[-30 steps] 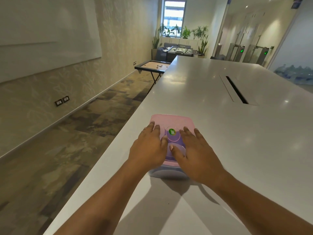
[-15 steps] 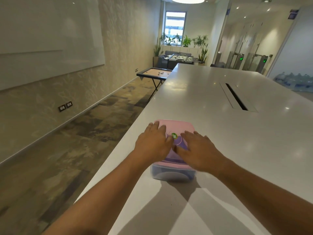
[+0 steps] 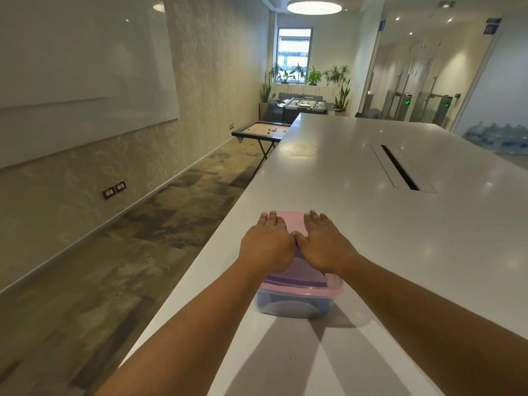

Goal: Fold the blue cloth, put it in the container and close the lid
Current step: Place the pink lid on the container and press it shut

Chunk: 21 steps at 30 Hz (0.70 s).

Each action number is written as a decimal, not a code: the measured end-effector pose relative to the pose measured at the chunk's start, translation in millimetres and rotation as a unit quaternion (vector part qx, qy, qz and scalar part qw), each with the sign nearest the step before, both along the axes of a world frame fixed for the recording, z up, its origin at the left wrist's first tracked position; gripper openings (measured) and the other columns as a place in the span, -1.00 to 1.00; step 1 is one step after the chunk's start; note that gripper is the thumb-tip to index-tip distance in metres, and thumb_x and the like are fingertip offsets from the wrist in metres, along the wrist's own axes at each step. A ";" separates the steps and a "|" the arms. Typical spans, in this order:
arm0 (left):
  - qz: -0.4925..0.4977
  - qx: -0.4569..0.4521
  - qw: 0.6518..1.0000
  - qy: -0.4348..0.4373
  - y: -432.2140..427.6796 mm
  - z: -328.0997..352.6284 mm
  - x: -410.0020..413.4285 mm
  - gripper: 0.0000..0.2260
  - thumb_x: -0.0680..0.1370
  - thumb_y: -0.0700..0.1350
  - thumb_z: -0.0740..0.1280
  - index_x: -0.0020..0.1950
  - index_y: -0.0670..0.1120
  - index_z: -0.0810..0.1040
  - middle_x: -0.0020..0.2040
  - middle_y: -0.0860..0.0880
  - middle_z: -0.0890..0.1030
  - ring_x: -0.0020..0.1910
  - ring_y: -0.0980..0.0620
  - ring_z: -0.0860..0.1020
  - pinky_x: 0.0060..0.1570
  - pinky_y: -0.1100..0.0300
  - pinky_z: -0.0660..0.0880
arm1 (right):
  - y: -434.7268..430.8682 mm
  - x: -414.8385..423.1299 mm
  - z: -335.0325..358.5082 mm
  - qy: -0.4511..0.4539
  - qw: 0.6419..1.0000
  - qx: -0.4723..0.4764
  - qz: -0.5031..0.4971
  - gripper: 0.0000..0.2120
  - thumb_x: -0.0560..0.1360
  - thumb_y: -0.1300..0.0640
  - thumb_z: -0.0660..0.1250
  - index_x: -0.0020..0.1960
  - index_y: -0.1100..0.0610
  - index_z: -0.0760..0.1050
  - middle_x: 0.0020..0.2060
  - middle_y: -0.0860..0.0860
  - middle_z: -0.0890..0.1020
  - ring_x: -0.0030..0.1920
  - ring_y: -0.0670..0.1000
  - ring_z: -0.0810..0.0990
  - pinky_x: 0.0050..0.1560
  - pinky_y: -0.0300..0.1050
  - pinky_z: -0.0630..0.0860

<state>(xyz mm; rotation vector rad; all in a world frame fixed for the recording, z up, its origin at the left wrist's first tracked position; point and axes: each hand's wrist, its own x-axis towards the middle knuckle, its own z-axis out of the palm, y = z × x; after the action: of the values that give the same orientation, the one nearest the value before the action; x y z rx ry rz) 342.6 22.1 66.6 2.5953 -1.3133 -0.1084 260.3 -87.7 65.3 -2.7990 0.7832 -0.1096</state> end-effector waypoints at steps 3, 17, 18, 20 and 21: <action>-0.003 -0.015 1.000 -0.009 0.6 -3.6 1.4 -0.44 0.61 0.01 0.03 0.52 -0.29 0.08 0.56 -0.25 0.12 0.55 -0.18 0.07 0.49 -0.07 0.12 | 2.4 -2.9 0.8 0.010 1.000 -0.025 0.011 -0.39 0.63 -0.09 -0.05 0.56 0.24 0.06 0.57 0.19 0.13 0.55 0.19 0.09 0.53 0.07 0.06; 0.146 -0.372 0.893 0.208 19.6 5.2 -5.0 -0.65 0.61 -0.09 0.20 0.41 -0.02 0.37 0.41 -0.03 0.44 0.35 -0.06 0.44 0.21 0.15 0.42 | 34.3 -29.2 2.7 0.017 0.999 -0.034 0.009 -0.39 0.62 -0.17 -0.12 0.59 0.10 -0.03 0.60 0.04 0.04 0.58 0.10 -0.01 0.54 0.10 0.03; 0.167 -0.418 0.865 0.221 30.1 -1.9 -11.5 -0.68 0.61 -0.08 0.20 0.38 0.01 0.39 0.37 -0.01 0.48 0.30 -0.04 0.48 0.13 0.19 0.46 | 34.4 -29.8 5.2 0.024 0.999 -0.040 0.010 -0.39 0.62 -0.17 -0.13 0.59 0.10 -0.05 0.60 0.05 0.03 0.58 0.11 -0.02 0.54 0.10 0.01; 0.196 -0.479 0.813 0.267 50.8 -23.8 -29.6 -0.71 0.62 -0.05 0.19 0.34 0.02 0.41 0.30 0.03 0.50 0.21 -0.02 0.53 0.01 0.23 0.54 | 36.3 -30.5 9.8 0.038 0.996 -0.070 0.031 -0.39 0.63 -0.17 -0.14 0.59 0.10 -0.06 0.60 0.05 0.01 0.58 0.12 -0.04 0.55 0.10 -0.04; 0.205 -0.499 0.789 0.295 59.7 -34.1 -40.4 -0.74 0.63 -0.05 0.18 0.32 0.02 0.42 0.25 0.04 0.52 0.15 0.00 0.56 -0.01 0.23 0.57 | 39.6 -30.8 11.4 0.037 0.994 -0.088 0.057 -0.39 0.62 -0.17 -0.15 0.59 0.09 -0.06 0.60 0.04 0.01 0.58 0.11 -0.05 0.55 0.09 -0.06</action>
<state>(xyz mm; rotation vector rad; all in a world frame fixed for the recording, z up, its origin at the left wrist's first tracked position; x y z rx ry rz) 302.3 81.8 32.5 1.6267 -0.3519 -0.0970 229.5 -48.1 76.6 -3.0237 0.6559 -0.0576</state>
